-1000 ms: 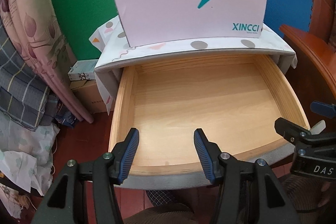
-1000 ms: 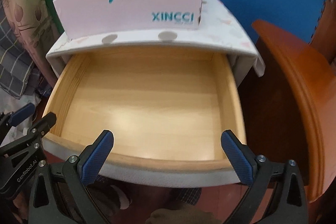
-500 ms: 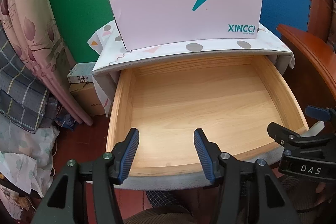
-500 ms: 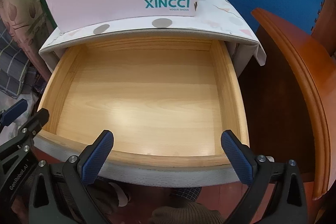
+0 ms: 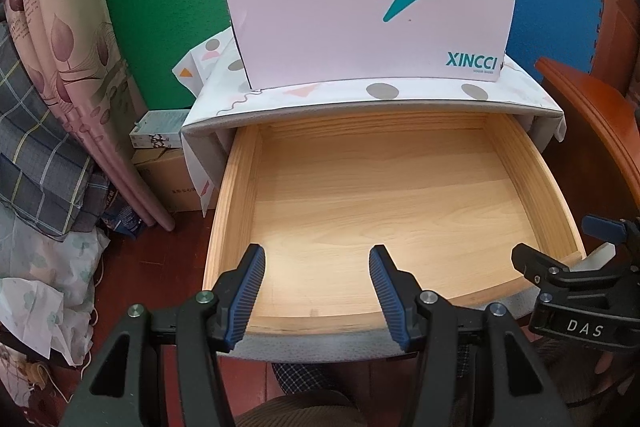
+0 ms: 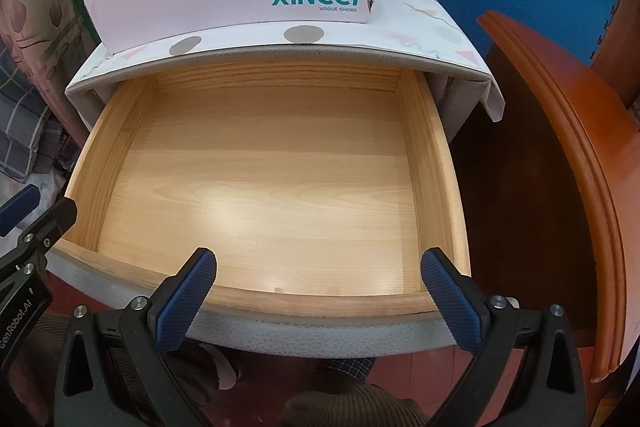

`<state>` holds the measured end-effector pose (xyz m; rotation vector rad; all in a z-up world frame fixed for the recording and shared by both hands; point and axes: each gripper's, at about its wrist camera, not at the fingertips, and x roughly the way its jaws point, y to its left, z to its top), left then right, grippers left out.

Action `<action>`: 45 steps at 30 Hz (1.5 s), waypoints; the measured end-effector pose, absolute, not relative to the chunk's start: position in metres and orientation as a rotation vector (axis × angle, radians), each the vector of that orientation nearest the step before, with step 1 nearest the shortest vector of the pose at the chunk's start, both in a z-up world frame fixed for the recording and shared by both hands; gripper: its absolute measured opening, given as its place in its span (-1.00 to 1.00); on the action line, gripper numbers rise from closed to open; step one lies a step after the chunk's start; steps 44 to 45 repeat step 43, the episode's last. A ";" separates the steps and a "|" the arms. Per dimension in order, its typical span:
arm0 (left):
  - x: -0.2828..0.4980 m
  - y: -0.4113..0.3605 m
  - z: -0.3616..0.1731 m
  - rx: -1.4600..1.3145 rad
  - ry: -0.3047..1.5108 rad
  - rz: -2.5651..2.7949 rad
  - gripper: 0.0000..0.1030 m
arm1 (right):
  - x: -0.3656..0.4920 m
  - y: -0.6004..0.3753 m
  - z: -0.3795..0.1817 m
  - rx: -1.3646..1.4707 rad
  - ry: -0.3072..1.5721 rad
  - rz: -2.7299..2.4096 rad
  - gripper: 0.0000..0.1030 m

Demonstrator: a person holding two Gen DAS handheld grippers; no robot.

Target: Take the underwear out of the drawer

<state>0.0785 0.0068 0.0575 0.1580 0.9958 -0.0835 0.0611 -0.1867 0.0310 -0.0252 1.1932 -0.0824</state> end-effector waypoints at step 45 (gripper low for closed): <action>0.077 0.006 0.058 0.169 0.995 -0.066 0.08 | 0.061 -0.185 0.030 -0.019 1.206 -0.083 0.96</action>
